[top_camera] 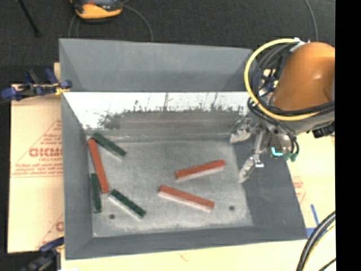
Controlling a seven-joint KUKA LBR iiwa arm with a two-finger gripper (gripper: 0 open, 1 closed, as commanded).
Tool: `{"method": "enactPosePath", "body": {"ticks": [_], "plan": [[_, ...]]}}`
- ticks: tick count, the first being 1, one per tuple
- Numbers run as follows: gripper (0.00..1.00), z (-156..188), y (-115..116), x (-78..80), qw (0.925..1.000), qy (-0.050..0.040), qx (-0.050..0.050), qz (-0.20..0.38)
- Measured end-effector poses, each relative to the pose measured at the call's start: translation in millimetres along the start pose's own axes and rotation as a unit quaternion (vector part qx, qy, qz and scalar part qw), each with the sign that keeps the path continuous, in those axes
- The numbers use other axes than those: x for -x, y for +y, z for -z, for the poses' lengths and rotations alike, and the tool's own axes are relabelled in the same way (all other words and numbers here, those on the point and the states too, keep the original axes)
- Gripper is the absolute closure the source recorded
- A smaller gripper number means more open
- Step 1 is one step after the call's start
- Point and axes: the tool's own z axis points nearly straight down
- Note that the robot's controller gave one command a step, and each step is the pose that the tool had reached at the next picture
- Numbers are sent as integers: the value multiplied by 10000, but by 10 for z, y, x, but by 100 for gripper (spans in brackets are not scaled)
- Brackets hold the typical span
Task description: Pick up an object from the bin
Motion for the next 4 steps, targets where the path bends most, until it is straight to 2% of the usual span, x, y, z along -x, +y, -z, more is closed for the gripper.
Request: {"method": "enactPosePath", "body": {"ticks": [1, 2, 3, 4], "plan": [[0, 39, 3, 15, 10000, -38, -6, 11], [0, -466, 42, 91, 9998, -74, -13, 190], [0, -987, 79, 181, 9918, -46, -10, 1274], [100, -1435, 109, 201, 9927, -66, -4, 1203]]}}
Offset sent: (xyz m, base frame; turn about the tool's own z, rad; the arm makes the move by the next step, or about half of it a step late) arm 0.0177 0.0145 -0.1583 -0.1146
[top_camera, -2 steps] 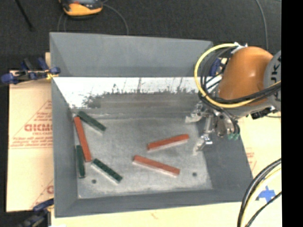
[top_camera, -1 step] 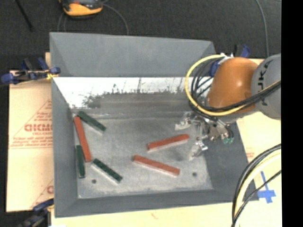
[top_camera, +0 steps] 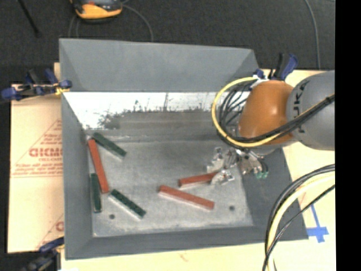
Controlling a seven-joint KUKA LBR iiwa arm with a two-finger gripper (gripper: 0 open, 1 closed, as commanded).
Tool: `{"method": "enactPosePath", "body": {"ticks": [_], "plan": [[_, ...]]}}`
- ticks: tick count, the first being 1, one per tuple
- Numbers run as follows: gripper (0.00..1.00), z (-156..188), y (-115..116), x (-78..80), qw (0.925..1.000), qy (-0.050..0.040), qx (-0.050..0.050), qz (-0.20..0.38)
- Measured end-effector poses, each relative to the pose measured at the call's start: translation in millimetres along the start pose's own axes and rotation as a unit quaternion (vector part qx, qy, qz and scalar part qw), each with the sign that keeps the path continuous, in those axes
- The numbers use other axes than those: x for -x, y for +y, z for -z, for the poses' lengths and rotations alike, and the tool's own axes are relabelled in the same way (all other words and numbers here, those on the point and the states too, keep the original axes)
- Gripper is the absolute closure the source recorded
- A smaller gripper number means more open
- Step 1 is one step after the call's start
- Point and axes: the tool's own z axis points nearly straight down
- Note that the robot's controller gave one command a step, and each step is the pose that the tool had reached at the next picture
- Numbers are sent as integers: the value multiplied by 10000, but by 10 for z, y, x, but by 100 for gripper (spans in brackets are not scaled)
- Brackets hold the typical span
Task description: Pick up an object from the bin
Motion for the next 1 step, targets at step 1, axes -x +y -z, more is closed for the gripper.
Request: {"method": "enactPosePath", "body": {"ticks": [1], "plan": [[100, 0, -1, -1, 10000, 1, -2, 4]]}}
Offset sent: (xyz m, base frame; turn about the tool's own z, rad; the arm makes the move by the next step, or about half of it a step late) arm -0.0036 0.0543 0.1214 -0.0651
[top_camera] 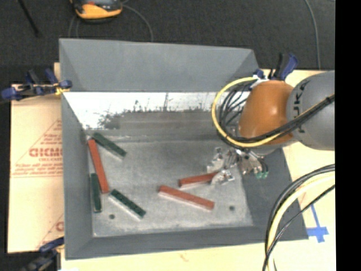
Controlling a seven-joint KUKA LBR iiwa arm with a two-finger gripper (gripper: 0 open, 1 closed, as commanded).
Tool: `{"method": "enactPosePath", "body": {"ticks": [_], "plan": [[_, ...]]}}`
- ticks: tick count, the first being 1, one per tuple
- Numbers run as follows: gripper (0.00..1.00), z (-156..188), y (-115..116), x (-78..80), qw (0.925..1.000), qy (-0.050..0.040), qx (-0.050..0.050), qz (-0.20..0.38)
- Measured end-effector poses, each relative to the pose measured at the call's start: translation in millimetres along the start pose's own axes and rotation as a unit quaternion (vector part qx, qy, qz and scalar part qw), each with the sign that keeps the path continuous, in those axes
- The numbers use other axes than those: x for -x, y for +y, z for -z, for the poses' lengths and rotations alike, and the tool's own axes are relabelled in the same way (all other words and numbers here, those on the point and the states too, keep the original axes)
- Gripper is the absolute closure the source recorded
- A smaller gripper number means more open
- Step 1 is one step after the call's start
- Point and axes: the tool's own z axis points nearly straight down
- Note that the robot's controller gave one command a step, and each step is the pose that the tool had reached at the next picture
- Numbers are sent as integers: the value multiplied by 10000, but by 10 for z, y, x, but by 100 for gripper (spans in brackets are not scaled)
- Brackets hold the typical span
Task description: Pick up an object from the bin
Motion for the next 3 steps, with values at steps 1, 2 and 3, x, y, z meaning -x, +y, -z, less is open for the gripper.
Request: {"method": "enactPosePath", "body": {"ticks": [1, 2, 3], "plan": [[100, 393, 184, 0, 9999, 75, 18, 105], [100, 1022, 55, 54, 9993, 41, 20, 381], [100, 1261, 34, 249, 9995, -37, -29, 317]]}}
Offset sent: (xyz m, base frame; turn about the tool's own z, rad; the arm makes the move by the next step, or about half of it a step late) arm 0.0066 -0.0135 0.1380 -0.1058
